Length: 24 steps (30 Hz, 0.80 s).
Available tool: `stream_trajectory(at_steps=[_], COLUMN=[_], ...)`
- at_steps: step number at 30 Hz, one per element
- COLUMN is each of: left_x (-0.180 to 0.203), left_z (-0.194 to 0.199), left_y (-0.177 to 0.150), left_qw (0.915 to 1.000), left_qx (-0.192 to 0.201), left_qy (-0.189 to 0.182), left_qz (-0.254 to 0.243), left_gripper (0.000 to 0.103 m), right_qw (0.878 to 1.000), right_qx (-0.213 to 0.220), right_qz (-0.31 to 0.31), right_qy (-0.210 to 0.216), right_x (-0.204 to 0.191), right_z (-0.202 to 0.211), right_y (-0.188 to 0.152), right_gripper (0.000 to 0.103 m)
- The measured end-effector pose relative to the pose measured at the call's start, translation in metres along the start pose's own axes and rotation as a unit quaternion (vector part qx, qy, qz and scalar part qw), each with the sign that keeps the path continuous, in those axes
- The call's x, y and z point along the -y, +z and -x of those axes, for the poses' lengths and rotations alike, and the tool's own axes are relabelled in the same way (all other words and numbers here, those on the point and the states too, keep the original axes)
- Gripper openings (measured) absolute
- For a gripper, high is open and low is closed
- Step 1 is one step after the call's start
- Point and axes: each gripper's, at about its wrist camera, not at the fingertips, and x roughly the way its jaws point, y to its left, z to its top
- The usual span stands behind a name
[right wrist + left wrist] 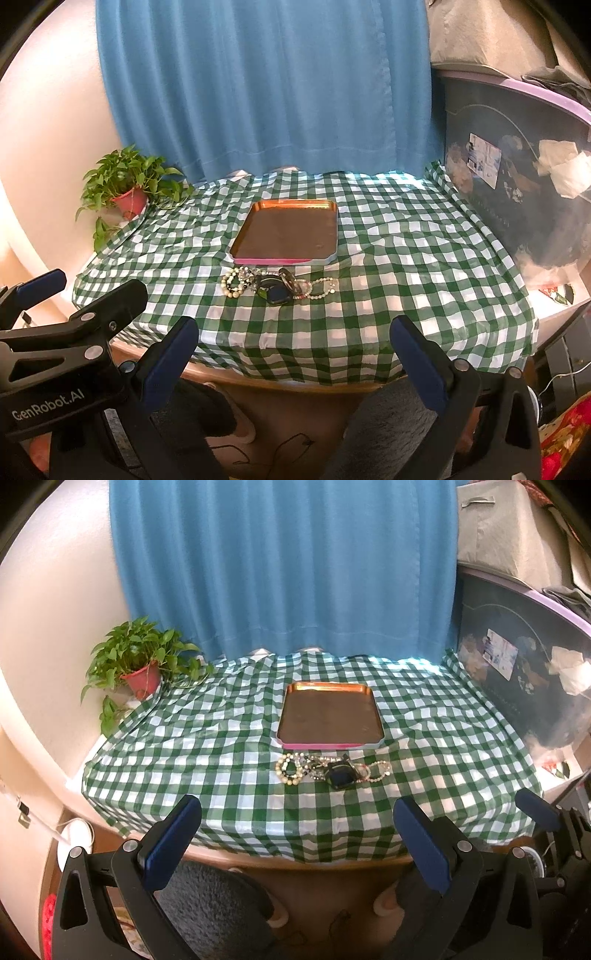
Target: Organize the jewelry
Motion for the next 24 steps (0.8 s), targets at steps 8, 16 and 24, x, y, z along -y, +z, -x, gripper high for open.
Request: stream_trajectory(at_steps=[8,16,24], left_x=[-0.005,-0.008,-0.014], left_z=[0.0,-0.002,-0.007], left_y=[0.004,0.008,0.012], left_qw=[1.0,1.0,0.9999], left_qx=[-0.003,-0.006,-0.006], left_qy=[-0.002,-0.004,-0.011], left_qz=[0.0,0.002,0.005], left_gripper=[0.103,0.103,0.103], right_qw=[1.0,1.0,1.0], right_qx=[-0.006,-0.007,-0.005], right_qz=[-0.004,-0.003,-0.001], right_qy=[0.007,0.006,0.004], right_x=[0.0,-0.002,-0.004], right_z=[-0.004,-0.008,-0.01], right_y=[0.003,0.004,0.003], right_gripper=[0.103,0.103,0.103])
